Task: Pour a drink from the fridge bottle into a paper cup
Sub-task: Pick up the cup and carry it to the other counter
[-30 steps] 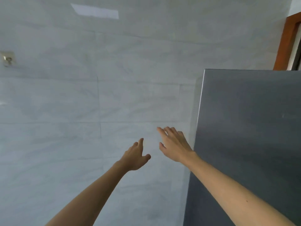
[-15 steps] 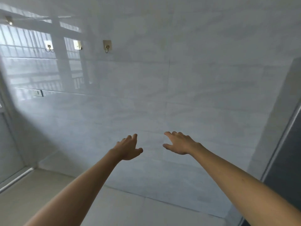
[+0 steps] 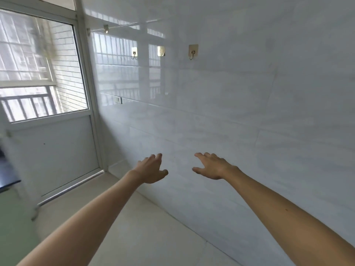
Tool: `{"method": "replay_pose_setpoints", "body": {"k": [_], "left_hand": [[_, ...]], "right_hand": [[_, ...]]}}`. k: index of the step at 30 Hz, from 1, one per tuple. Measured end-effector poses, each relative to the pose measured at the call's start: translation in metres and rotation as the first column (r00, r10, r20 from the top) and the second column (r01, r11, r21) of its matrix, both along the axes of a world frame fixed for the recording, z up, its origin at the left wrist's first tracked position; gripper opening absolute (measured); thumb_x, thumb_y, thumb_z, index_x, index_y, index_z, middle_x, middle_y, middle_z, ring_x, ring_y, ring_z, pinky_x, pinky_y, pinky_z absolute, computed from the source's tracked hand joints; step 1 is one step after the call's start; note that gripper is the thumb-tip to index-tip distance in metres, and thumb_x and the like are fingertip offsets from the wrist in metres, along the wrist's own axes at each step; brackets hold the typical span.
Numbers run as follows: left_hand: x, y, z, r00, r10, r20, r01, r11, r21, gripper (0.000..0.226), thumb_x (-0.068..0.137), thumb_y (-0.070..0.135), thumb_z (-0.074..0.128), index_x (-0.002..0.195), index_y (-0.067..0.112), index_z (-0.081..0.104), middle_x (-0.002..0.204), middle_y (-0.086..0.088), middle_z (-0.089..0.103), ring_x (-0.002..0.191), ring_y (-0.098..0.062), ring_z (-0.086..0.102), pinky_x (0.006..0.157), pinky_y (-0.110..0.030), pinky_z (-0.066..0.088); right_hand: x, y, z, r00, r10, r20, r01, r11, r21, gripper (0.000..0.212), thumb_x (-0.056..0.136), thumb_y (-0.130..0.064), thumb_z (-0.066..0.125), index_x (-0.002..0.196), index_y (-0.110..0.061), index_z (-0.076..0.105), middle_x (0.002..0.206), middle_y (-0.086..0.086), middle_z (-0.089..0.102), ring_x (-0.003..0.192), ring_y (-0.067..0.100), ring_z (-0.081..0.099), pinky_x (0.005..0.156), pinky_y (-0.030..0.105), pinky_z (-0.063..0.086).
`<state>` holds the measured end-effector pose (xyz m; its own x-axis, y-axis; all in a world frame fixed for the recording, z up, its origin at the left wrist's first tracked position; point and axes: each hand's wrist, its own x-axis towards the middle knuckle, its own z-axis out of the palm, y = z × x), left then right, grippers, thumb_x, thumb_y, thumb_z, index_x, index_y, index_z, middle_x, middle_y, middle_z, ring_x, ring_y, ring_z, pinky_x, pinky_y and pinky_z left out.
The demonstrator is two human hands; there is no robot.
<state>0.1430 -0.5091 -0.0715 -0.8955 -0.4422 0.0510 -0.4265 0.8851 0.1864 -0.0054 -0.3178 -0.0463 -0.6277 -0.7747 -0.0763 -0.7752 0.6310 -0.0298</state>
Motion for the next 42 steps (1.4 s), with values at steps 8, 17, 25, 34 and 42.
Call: {"method": "replay_pose_setpoints", "body": {"k": [8, 17, 25, 34, 42], "left_hand": [[-0.010, -0.059, 0.006, 0.978, 0.208, 0.004, -0.208, 0.978, -0.011, 0.061, 0.092, 0.046, 0.051, 0.137, 0.007, 0.037, 0.135, -0.017, 0.050, 0.120, -0.037, 0.053, 0.096, -0.047, 0.046], [0.014, -0.100, 0.001, 0.909, 0.416, 0.017, -0.416, 0.909, 0.021, 0.052, 0.090, 0.043, 0.053, 0.129, 0.009, 0.042, 0.134, -0.015, 0.051, 0.122, -0.035, 0.052, 0.098, -0.045, 0.042], [0.108, -0.135, -0.005, 0.752, 0.655, 0.073, -0.657, 0.754, 0.015, 0.063, 0.091, 0.046, 0.052, 0.140, 0.010, 0.036, 0.139, -0.013, 0.048, 0.125, -0.034, 0.050, 0.099, -0.045, 0.041], [0.253, -0.148, -0.012, 0.518, 0.848, 0.112, -0.854, 0.519, 0.018, 0.074, 0.094, 0.047, 0.049, 0.152, 0.010, 0.022, 0.151, -0.015, 0.039, 0.136, -0.031, 0.042, 0.111, -0.049, 0.035], [0.369, -0.149, -0.012, 0.345, 0.932, 0.110, -0.938, 0.345, 0.017, 0.076, 0.095, 0.048, 0.047, 0.156, 0.013, 0.016, 0.156, -0.012, 0.033, 0.140, -0.029, 0.038, 0.114, -0.048, 0.032]], "right_hand": [[-0.042, -0.094, 0.000, 0.976, 0.217, -0.003, -0.217, 0.976, -0.004, 0.068, 0.098, -0.058, 0.039, 0.154, -0.028, 0.017, 0.155, 0.007, 0.031, 0.139, 0.028, 0.031, 0.107, 0.048, 0.037], [-0.046, -0.191, -0.013, 0.904, 0.427, 0.016, -0.427, 0.904, -0.009, 0.070, 0.096, -0.058, 0.043, 0.154, -0.027, 0.018, 0.151, 0.008, 0.036, 0.136, 0.029, 0.037, 0.104, 0.047, 0.040], [0.014, -0.286, -0.031, 0.766, 0.639, 0.068, -0.637, 0.769, -0.055, 0.070, 0.094, -0.058, 0.047, 0.152, -0.026, 0.024, 0.148, 0.007, 0.040, 0.135, 0.027, 0.039, 0.106, 0.043, 0.040], [0.147, -0.369, -0.038, 0.534, 0.841, 0.080, -0.838, 0.540, -0.078, 0.071, 0.094, -0.058, 0.048, 0.153, -0.026, 0.023, 0.147, 0.007, 0.041, 0.134, 0.029, 0.040, 0.107, 0.047, 0.038], [0.275, -0.413, -0.029, 0.343, 0.939, 0.029, -0.937, 0.344, -0.058, 0.074, 0.095, -0.057, 0.048, 0.155, -0.025, 0.018, 0.153, 0.008, 0.036, 0.138, 0.029, 0.037, 0.107, 0.050, 0.039]]}}
